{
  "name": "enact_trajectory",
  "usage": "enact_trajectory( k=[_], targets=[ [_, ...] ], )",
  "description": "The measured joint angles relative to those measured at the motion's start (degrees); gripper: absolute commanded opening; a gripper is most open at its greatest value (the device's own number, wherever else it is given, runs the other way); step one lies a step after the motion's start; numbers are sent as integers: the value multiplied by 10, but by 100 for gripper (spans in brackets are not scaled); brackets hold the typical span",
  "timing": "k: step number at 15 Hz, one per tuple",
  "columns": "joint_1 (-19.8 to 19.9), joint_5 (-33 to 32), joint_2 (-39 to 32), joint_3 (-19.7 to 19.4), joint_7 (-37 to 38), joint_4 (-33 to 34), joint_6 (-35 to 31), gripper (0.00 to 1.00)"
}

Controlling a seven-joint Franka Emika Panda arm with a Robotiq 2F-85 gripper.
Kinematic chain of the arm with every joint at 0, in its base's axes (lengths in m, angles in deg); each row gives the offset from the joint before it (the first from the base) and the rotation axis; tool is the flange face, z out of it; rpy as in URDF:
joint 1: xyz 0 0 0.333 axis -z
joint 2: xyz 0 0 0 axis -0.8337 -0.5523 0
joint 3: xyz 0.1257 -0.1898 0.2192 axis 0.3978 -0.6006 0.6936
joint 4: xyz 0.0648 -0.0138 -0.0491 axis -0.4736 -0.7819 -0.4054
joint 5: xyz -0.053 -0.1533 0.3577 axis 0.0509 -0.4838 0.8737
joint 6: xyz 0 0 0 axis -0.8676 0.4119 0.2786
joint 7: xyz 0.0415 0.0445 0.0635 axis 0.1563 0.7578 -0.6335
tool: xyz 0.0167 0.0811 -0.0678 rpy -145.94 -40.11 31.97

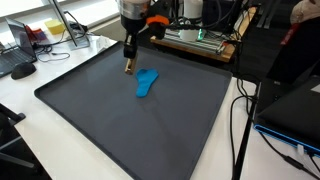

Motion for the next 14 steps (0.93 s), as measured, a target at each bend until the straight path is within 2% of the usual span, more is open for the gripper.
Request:
enact_trajectory(
  k=[6,14],
  targets=[
    [31,71,34,-16,-144,-15,-20,22],
    [68,196,62,-42,-291,-19,-36,22]
  ],
)
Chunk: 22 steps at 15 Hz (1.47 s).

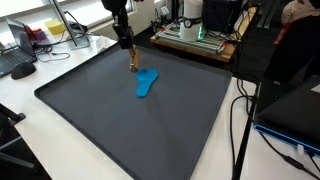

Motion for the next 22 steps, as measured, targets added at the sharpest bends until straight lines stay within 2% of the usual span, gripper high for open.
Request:
enact_trajectory(
  k=[9,22],
  targets=[
    [30,103,18,-25,-163,-1,-16,22],
    [61,178,17,-53,-341,3,-15,22]
  ],
)
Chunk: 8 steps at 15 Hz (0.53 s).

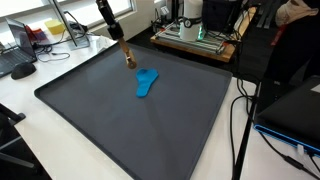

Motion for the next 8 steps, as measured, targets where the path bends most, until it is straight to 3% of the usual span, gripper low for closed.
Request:
enact_trajectory(
  k=[8],
  targets=[
    [25,34,-56,-12,-33,57,43,22]
  ],
)
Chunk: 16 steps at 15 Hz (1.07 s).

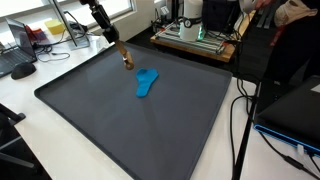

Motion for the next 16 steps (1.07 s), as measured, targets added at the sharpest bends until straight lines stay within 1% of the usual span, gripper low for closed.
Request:
enact_trajectory(
  k=[9,16],
  targets=[
    [18,7,-122,-6,14,137,76,22],
    [32,8,-215,-7,38,258,157,22]
  ],
)
